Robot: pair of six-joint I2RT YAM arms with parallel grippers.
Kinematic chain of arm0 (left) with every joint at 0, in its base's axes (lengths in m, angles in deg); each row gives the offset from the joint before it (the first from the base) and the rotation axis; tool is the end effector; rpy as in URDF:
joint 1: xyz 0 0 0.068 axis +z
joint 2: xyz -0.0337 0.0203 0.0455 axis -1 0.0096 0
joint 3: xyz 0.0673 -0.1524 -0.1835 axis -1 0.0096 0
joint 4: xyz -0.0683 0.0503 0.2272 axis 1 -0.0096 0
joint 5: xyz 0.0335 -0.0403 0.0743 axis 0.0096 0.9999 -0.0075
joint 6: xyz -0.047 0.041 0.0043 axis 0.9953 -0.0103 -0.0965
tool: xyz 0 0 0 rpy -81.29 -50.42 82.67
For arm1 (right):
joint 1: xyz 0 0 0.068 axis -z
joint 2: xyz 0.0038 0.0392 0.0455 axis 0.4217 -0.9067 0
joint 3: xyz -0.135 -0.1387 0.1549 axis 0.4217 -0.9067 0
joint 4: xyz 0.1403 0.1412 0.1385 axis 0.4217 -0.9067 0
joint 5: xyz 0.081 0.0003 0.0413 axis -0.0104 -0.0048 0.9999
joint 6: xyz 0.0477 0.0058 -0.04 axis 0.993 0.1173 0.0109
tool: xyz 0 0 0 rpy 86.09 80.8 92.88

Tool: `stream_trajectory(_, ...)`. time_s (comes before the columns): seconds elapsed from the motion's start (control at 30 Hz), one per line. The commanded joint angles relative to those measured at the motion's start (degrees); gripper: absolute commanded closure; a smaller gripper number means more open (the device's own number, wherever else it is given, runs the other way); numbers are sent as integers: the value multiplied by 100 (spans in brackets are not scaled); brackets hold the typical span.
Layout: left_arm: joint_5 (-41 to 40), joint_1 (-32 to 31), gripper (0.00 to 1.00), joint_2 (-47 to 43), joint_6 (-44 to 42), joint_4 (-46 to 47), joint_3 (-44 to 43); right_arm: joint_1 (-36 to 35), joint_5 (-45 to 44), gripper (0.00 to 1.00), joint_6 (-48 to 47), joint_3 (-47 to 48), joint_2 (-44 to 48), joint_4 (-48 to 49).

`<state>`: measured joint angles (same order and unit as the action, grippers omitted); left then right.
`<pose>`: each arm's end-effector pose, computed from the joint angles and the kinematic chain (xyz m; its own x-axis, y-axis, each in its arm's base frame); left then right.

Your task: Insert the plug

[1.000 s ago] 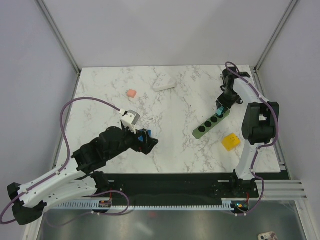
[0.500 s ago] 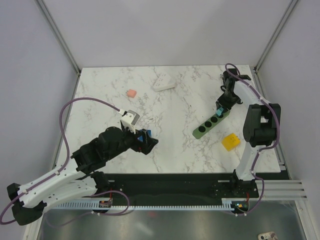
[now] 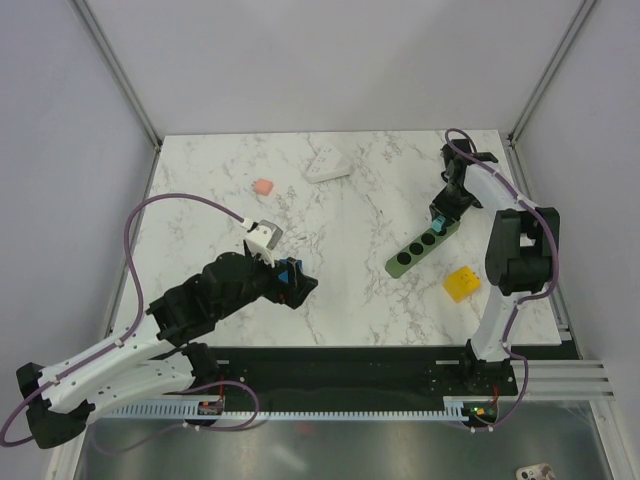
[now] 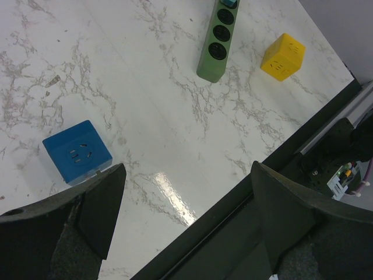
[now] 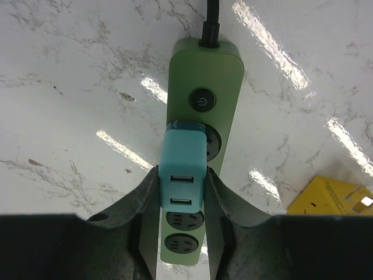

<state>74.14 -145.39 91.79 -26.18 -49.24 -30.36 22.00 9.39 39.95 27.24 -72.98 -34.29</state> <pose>0.1064 -0.1421 0.2925 -0.4876 -0.0210 -0.8728 0.5686 0.7510 -0.3358 0.3668 0.0117 0.1757 -0.6619 0.7119 -0.2347 0.7251 0.6874 0.0401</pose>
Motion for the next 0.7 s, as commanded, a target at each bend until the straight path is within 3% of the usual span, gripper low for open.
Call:
stream_trajectory(0.0,-40,13,5,-16,-74,104,-48,-242,328,100,91,-1041,-1019,1252)
stream_trajectory(0.67,-48,13,5,422,-38,42,-364,180,759,100,-463,-716,-1450,1376)
